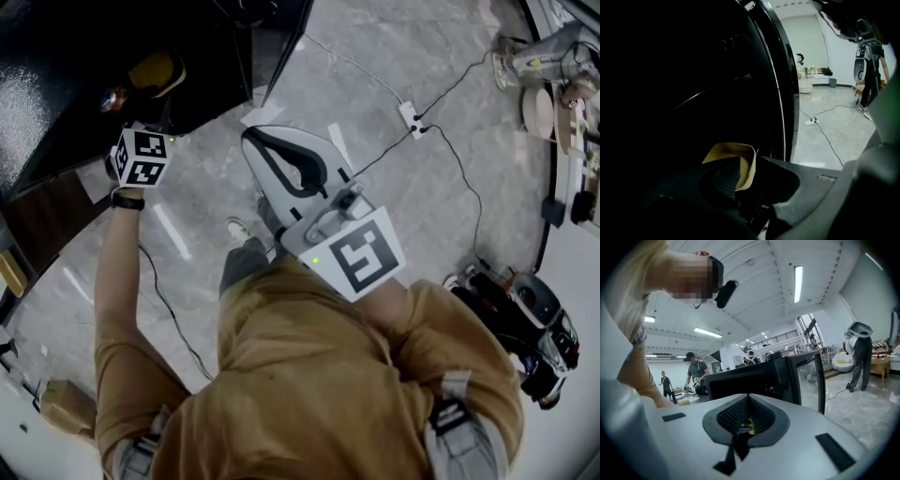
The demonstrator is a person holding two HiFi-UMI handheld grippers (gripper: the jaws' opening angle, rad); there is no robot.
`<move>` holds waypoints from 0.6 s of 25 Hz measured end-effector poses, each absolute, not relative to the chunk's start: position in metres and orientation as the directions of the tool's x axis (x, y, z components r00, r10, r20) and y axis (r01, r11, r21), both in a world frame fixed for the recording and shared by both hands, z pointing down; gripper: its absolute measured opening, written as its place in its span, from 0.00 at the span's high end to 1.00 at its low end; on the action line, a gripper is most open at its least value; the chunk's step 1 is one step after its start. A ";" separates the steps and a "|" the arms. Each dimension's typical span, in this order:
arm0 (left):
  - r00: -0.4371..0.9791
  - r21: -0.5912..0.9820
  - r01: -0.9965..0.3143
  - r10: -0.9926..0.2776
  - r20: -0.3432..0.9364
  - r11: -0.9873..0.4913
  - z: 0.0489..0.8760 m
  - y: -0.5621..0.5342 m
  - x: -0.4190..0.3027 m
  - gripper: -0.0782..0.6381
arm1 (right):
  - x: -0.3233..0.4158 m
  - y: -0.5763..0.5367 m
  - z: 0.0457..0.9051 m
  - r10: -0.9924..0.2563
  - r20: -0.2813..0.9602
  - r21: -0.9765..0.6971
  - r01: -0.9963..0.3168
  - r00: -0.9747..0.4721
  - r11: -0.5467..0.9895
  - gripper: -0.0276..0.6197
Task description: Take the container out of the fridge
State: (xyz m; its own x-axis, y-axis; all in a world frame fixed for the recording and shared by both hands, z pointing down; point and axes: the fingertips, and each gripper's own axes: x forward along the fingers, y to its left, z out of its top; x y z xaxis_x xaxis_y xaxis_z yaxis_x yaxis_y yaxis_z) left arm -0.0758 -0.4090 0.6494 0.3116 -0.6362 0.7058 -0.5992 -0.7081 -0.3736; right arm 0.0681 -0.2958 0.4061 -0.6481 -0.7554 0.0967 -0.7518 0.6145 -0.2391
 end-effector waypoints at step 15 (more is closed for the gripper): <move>0.269 -0.339 -0.595 -0.578 0.770 -0.729 0.681 -0.427 -0.068 0.77 | 0.089 -0.305 0.421 -0.771 0.126 -0.271 -0.769 -0.624 0.579 0.95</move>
